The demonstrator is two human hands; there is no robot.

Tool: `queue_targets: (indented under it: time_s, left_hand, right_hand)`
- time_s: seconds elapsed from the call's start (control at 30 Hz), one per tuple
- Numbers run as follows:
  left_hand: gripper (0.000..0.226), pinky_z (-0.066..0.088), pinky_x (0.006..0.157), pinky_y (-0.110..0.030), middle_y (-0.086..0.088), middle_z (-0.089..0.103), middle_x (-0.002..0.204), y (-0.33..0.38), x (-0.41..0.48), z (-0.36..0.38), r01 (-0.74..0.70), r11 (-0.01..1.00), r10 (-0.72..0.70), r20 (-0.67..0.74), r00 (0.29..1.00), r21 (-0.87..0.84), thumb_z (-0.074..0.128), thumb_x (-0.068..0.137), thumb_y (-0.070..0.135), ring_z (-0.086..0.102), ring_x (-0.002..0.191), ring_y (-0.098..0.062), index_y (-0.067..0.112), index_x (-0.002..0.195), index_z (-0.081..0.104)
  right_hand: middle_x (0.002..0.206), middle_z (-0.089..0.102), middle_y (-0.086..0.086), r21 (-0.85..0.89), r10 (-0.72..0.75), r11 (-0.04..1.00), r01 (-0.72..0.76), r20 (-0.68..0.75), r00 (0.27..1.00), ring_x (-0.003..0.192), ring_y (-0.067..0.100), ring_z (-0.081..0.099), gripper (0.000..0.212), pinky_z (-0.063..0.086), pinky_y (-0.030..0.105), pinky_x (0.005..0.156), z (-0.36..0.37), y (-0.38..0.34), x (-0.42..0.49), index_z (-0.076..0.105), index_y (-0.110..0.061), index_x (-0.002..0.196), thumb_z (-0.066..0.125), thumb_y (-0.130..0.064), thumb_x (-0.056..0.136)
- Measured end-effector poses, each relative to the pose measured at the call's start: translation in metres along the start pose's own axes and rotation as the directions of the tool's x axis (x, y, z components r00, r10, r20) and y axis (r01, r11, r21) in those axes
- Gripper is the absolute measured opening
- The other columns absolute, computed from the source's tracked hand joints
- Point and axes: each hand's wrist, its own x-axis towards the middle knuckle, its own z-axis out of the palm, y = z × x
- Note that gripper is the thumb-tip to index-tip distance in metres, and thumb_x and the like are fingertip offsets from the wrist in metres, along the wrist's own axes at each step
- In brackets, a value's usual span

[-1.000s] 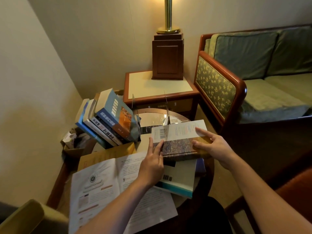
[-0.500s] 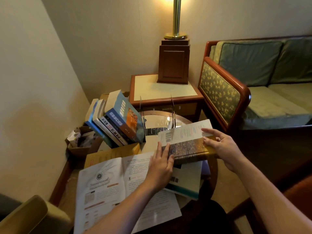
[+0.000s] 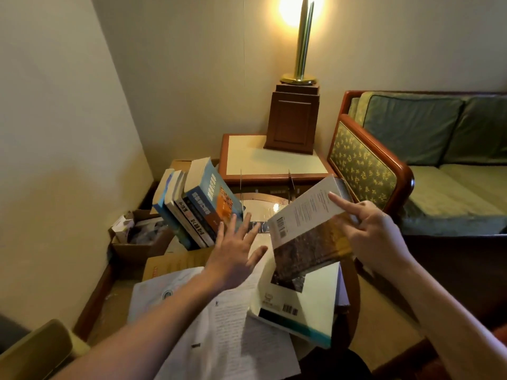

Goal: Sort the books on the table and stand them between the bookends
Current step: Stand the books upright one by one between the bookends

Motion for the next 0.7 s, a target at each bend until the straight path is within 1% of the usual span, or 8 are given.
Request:
queue_targets:
  time_s: [0.1,0.23,0.37,0.43,0.5,0.57,0.63,0.7]
  left_hand:
    - [0.069,-0.001,0.123,-0.059,0.003,-0.009,0.168,-0.044,0.011,-0.034,0.025,0.997,-0.016,-0.119,0.993,0.074,0.04,0.1,0.055,-0.009,0.153,-0.032,0.03,0.159,0.015]
    - [0.071,0.001,0.122,-0.06,-0.003,0.001,0.168,-0.087,0.026,-0.069,0.116,0.987,-0.088,-0.229,0.97,0.112,0.052,0.098,0.047,-0.001,0.154,-0.035,0.026,0.158,0.02]
    - [0.076,0.004,0.121,-0.063,-0.005,0.0,0.168,-0.123,0.047,-0.088,0.286,0.954,-0.268,-0.169,0.948,0.093,0.045,0.097,0.058,0.002,0.152,-0.041,0.031,0.159,0.009]
    - [0.079,0.008,0.119,-0.065,-0.004,-0.002,0.168,-0.139,0.061,-0.098,0.368,0.927,-0.364,-0.064,0.929,0.069,0.038,0.095,0.068,0.002,0.151,-0.045,0.037,0.159,0.003]
    - [0.084,0.012,0.118,-0.068,-0.003,-0.002,0.168,-0.149,0.073,-0.104,0.386,0.922,-0.387,0.08,0.919,0.029,0.032,0.09,0.077,-0.003,0.15,-0.046,0.039,0.158,0.0]
    - [0.093,0.011,0.118,-0.068,0.001,0.0,0.168,-0.15,0.081,-0.102,0.395,0.919,-0.392,0.155,0.907,0.016,0.024,0.081,0.086,-0.011,0.15,-0.046,0.039,0.158,-0.001]
    - [0.102,0.013,0.116,-0.07,0.004,0.003,0.168,-0.146,0.085,-0.1,0.412,0.911,-0.412,0.152,0.898,0.033,0.014,0.072,0.093,-0.011,0.15,-0.046,0.042,0.158,-0.003]
    - [0.1,0.018,0.114,-0.072,0.005,0.007,0.168,-0.142,0.086,-0.096,0.414,0.909,-0.416,0.125,0.901,0.042,0.009,0.07,0.095,-0.01,0.15,-0.047,0.046,0.156,-0.005]
  right_hand:
    - [0.096,0.05,0.001,-0.181,-0.066,0.982,0.062,-0.02,0.998,0.081,0.018,0.056,0.049,0.058,0.036,0.066,-0.003,-0.018,0.008,0.045,-0.037,0.145,0.056,-0.026,0.099]
    - [0.096,0.046,-0.002,-0.239,-0.012,0.971,0.021,0.038,0.999,0.082,0.016,0.055,0.046,0.058,0.032,0.067,0.0,-0.031,0.014,0.046,-0.04,0.144,0.055,-0.031,0.1]
    - [0.098,0.043,-0.005,-0.294,0.03,0.956,0.01,0.131,0.991,0.086,0.012,0.052,0.045,0.054,0.025,0.059,0.008,-0.037,0.021,0.046,-0.044,0.144,0.053,-0.036,0.101]
    - [0.103,0.04,-0.005,-0.34,0.09,0.94,-0.013,0.211,0.973,0.091,0.013,0.052,0.043,0.053,0.023,0.056,0.013,-0.048,0.029,0.043,-0.051,0.142,0.05,-0.039,0.102]
    - [0.107,0.037,-0.002,-0.39,0.132,0.921,-0.014,0.278,0.951,0.097,0.016,0.052,0.039,0.058,0.026,0.059,0.018,-0.058,0.037,0.042,-0.056,0.138,0.046,-0.044,0.102]
    - [0.106,0.035,-0.002,-0.442,0.138,0.897,0.018,0.32,0.937,0.095,0.017,0.052,0.037,0.06,0.027,0.062,0.024,-0.063,0.044,0.039,-0.057,0.137,0.044,-0.046,0.102]
    - [0.106,0.037,-0.003,-0.452,0.163,0.892,0.019,0.361,0.918,0.095,0.016,0.052,0.039,0.058,0.024,0.06,0.028,-0.066,0.048,0.036,-0.058,0.137,0.047,-0.046,0.101]
    - [0.112,0.042,-0.004,-0.443,0.189,0.896,0.012,0.407,0.893,0.103,0.018,0.053,0.047,0.06,0.026,0.063,0.029,-0.069,0.051,0.034,-0.06,0.138,0.053,-0.041,0.1]
